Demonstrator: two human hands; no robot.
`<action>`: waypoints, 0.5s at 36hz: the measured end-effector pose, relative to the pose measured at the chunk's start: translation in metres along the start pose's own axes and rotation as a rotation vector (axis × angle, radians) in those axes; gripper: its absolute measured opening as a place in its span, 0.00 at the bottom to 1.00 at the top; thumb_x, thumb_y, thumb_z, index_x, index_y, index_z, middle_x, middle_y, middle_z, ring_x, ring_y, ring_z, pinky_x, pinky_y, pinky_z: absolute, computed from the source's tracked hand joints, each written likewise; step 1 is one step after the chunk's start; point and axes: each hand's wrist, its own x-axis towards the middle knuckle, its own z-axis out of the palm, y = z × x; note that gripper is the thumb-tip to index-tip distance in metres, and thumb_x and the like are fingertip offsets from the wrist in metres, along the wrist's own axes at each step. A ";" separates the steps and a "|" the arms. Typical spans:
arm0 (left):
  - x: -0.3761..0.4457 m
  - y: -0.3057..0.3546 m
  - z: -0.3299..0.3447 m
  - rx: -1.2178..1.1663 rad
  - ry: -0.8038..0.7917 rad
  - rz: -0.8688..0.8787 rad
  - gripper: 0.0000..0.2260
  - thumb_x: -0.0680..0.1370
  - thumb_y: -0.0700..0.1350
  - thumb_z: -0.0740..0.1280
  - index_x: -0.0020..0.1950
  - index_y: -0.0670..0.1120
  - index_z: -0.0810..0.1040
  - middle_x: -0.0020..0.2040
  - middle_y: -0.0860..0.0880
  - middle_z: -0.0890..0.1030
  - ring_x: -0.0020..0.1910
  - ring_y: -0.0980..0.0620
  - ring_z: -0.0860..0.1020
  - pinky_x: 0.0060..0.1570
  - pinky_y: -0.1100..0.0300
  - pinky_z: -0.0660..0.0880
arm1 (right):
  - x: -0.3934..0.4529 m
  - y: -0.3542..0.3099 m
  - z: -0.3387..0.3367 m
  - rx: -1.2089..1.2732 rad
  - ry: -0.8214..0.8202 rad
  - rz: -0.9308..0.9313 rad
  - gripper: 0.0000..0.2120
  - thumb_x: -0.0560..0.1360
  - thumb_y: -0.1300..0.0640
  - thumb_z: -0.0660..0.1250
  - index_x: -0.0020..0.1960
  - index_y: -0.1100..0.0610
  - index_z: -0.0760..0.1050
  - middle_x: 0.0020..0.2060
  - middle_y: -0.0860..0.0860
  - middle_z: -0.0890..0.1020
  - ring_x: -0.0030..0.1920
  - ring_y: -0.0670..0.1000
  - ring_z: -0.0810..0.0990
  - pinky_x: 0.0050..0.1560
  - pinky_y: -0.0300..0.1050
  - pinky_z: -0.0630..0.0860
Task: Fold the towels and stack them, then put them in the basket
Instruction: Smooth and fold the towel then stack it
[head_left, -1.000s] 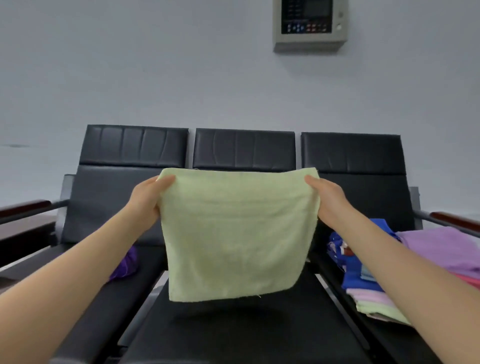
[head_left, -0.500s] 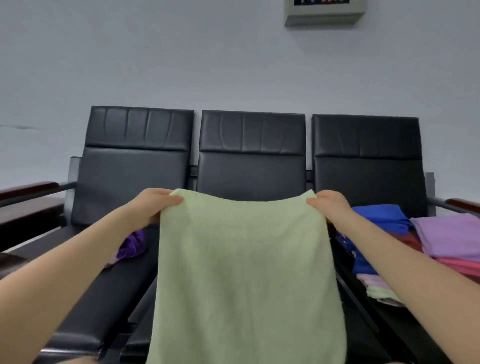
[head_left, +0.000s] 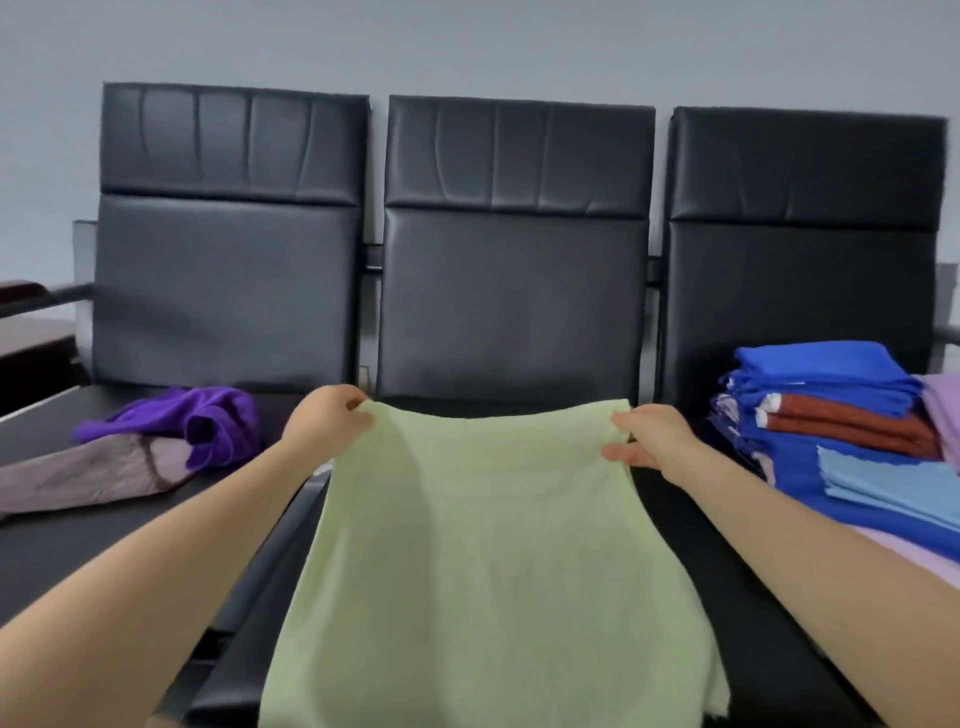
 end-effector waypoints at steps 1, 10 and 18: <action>0.007 -0.004 0.009 -0.009 0.003 -0.009 0.06 0.74 0.42 0.66 0.48 0.48 0.81 0.44 0.49 0.82 0.43 0.48 0.78 0.42 0.57 0.73 | 0.008 0.005 0.004 -0.012 0.013 0.030 0.12 0.77 0.61 0.67 0.57 0.68 0.74 0.45 0.58 0.79 0.46 0.60 0.84 0.55 0.54 0.80; 0.044 -0.022 0.067 0.024 0.044 -0.042 0.10 0.77 0.40 0.61 0.55 0.48 0.77 0.49 0.49 0.79 0.45 0.47 0.77 0.40 0.57 0.72 | 0.047 0.037 0.032 0.138 0.097 0.035 0.10 0.77 0.66 0.63 0.58 0.62 0.72 0.41 0.54 0.77 0.42 0.57 0.82 0.46 0.50 0.81; 0.029 -0.009 0.080 0.148 -0.124 -0.190 0.22 0.78 0.44 0.60 0.73 0.49 0.66 0.68 0.41 0.66 0.65 0.39 0.66 0.61 0.45 0.72 | 0.037 0.035 0.021 -0.074 0.115 -0.088 0.20 0.73 0.59 0.67 0.65 0.58 0.73 0.58 0.57 0.79 0.53 0.55 0.79 0.59 0.54 0.77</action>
